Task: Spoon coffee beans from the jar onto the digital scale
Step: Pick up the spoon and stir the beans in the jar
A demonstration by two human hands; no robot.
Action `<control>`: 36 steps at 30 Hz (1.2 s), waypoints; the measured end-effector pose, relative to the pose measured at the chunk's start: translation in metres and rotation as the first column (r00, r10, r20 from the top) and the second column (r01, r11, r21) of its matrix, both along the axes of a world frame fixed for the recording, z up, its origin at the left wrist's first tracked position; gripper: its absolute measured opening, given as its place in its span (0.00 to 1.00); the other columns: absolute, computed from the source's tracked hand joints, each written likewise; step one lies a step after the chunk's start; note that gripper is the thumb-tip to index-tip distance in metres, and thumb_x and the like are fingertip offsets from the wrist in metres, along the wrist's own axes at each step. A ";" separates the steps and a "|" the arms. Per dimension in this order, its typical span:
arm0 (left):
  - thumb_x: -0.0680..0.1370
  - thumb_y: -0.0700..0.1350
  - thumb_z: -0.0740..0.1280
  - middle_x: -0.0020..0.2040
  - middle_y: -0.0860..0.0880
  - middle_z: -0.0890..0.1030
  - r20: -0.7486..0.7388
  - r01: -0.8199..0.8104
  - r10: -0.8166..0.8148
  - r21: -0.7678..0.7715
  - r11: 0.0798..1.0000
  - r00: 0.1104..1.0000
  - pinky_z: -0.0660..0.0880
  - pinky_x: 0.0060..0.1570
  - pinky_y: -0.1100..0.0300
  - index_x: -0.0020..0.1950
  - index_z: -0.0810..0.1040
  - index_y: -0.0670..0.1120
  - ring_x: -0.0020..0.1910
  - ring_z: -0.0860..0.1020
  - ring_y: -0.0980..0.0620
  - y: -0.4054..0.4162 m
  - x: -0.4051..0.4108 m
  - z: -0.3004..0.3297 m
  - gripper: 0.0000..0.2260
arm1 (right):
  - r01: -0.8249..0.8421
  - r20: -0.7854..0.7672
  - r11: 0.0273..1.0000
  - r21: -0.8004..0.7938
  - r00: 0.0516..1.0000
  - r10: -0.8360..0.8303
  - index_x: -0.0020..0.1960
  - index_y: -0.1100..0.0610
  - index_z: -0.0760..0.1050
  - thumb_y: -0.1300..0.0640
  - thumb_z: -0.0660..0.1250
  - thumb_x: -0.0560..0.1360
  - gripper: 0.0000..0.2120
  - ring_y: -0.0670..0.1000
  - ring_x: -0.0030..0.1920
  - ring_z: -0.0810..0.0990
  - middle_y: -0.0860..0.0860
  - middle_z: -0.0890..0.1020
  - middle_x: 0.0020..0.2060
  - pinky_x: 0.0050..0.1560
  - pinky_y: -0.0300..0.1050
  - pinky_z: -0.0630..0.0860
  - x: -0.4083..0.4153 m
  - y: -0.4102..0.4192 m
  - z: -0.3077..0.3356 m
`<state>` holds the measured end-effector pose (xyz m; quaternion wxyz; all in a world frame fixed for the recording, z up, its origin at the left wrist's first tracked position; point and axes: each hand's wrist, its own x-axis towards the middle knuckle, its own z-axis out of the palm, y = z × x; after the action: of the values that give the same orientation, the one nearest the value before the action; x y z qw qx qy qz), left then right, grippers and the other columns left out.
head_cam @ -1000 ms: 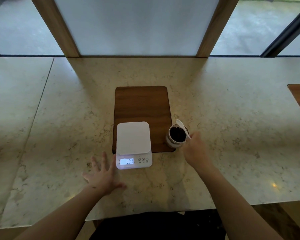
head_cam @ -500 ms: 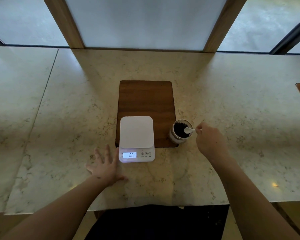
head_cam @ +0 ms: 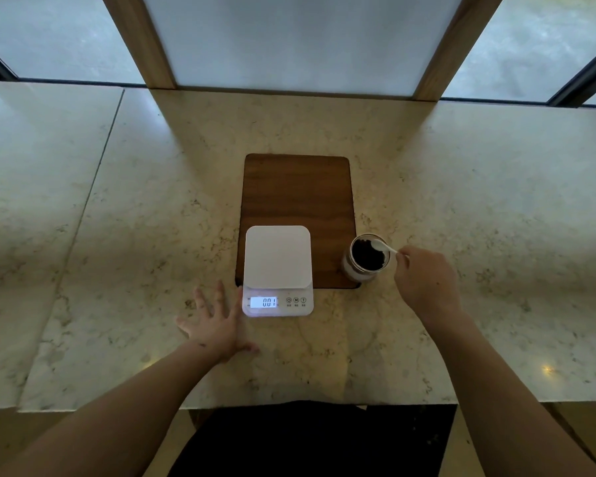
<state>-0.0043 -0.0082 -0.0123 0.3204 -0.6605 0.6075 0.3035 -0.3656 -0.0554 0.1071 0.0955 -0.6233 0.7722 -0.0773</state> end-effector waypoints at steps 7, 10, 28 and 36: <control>0.57 0.86 0.56 0.73 0.46 0.17 -0.028 -0.016 0.016 -0.015 1.000 0.999 0.46 0.65 0.16 0.60 0.10 0.63 0.71 0.20 0.31 0.000 0.002 0.002 0.60 | 0.016 -0.031 1.000 0.014 0.999 -0.015 0.42 0.57 0.77 0.54 0.57 0.82 0.15 0.49 0.28 0.70 0.51 0.75 0.29 0.27 0.43 0.60 -0.001 0.001 -0.010; 0.57 0.86 0.56 0.74 0.46 0.17 -0.029 -0.013 0.013 -0.008 1.000 0.999 0.46 0.66 0.16 0.63 0.12 0.63 0.72 0.21 0.31 0.001 0.001 0.004 0.60 | 0.022 -0.009 0.999 0.045 1.000 -0.022 0.42 0.58 0.77 0.55 0.57 0.82 0.15 0.50 0.29 0.71 0.51 0.75 0.29 0.28 0.44 0.61 0.001 0.001 -0.015; 0.60 0.84 0.59 0.75 0.45 0.19 -0.042 0.025 -0.025 -0.005 1.000 0.999 0.50 0.68 0.17 0.72 0.18 0.61 0.74 0.24 0.31 0.003 -0.004 0.018 0.62 | 0.072 0.072 0.991 0.109 0.994 -0.080 0.38 0.56 0.70 0.58 0.56 0.81 0.14 0.49 0.28 0.70 0.49 0.72 0.29 0.26 0.44 0.58 0.010 0.005 -0.026; 0.60 0.83 0.60 0.73 0.46 0.17 -0.073 0.010 -0.011 -0.009 1.000 0.997 0.48 0.68 0.17 0.72 0.18 0.62 0.73 0.22 0.31 0.004 -0.002 0.016 0.62 | 0.161 0.283 0.968 0.193 0.935 -0.212 0.42 0.57 0.75 0.55 0.57 0.80 0.12 0.49 0.34 0.76 0.50 0.78 0.34 0.31 0.45 0.68 0.009 0.012 -0.035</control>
<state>-0.0067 -0.0045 0.0036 0.2964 -0.6471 0.6236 0.3232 -0.3564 -0.0439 0.0716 0.2562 -0.5176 0.8082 -0.1152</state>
